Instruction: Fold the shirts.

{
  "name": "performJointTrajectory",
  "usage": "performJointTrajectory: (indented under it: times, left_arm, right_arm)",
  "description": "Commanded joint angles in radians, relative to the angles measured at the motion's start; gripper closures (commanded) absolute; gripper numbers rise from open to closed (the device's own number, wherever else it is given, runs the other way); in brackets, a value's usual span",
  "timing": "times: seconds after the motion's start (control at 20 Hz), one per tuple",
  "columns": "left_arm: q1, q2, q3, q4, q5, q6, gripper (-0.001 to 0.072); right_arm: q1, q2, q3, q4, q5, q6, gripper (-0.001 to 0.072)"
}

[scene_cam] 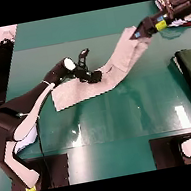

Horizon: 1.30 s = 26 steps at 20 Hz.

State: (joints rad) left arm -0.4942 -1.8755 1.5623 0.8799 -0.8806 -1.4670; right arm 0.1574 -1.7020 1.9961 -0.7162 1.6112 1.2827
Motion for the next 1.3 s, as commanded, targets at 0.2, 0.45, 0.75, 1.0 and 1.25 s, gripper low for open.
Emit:
performJointTrajectory:
  times: [0.2, 0.45, 0.75, 1.0, 1.25]
  left_arm:
    - [-0.018, -0.03, 0.026, 0.001, 0.025, 0.0, 0.0686]
    - [0.086, 0.06, 0.031, 0.034, -0.097, 0.001, 0.0687]
    - [0.313, 0.288, 0.031, 0.198, -0.191, 0.012, 0.0686]
    - [0.481, 0.443, 0.031, 0.198, -0.2, 0.035, 0.0685]
    - [0.555, 0.509, 0.031, 0.2, -0.253, 0.036, 0.0685]
  right_arm:
    - [0.216, 0.011, 0.005, 0.043, -0.019, 0.014, 0.07]
    - [0.286, 0.011, 0.001, 0.036, -0.046, -0.019, 0.07]
    - [0.443, -0.031, 0.001, 0.035, -0.197, -0.087, 0.0699]
    - [0.674, -0.213, 0.018, 0.035, -0.438, -0.212, 0.0396]
    - [0.705, -0.282, 0.067, -0.016, -0.343, -0.203, 0.0161]
